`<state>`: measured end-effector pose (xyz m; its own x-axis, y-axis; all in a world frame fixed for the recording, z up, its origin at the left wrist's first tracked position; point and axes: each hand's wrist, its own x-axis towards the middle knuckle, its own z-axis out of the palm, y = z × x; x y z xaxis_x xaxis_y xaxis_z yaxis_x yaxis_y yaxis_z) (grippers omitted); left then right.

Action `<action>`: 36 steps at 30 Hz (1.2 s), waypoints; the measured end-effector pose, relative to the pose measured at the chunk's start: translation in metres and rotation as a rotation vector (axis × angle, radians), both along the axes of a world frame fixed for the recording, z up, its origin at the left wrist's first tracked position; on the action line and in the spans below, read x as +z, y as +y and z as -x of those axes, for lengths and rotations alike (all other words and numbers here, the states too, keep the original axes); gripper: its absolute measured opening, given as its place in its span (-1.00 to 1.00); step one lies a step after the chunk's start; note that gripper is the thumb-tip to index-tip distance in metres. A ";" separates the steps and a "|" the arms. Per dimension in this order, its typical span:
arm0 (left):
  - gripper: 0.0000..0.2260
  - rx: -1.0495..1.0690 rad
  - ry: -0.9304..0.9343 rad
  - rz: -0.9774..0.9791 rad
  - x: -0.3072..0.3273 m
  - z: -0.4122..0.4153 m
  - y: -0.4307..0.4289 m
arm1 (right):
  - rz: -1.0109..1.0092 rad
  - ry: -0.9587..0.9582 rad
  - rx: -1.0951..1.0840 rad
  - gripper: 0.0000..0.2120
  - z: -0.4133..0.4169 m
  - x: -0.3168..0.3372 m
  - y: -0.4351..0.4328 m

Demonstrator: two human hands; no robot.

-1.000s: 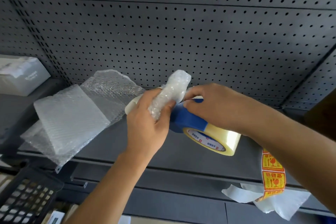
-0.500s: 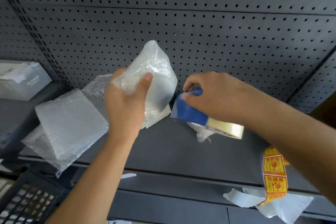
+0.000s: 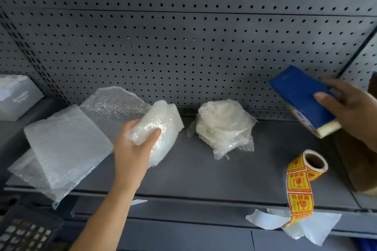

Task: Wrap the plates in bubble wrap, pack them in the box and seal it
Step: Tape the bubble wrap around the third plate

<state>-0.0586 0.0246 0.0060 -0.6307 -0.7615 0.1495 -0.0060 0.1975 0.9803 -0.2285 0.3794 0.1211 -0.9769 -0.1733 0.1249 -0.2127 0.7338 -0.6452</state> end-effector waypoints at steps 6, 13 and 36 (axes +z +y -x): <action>-0.68 -0.108 -0.127 0.885 -0.036 -0.001 0.020 | -0.313 -0.041 0.024 -0.51 0.020 -0.052 0.012; -0.80 -0.064 0.135 0.910 -0.025 0.014 0.043 | -0.529 -0.035 0.082 -0.46 0.047 -0.100 0.033; -0.62 -0.616 -0.164 1.392 -0.014 0.146 0.099 | -0.439 -0.122 0.019 -0.43 0.090 -0.148 0.049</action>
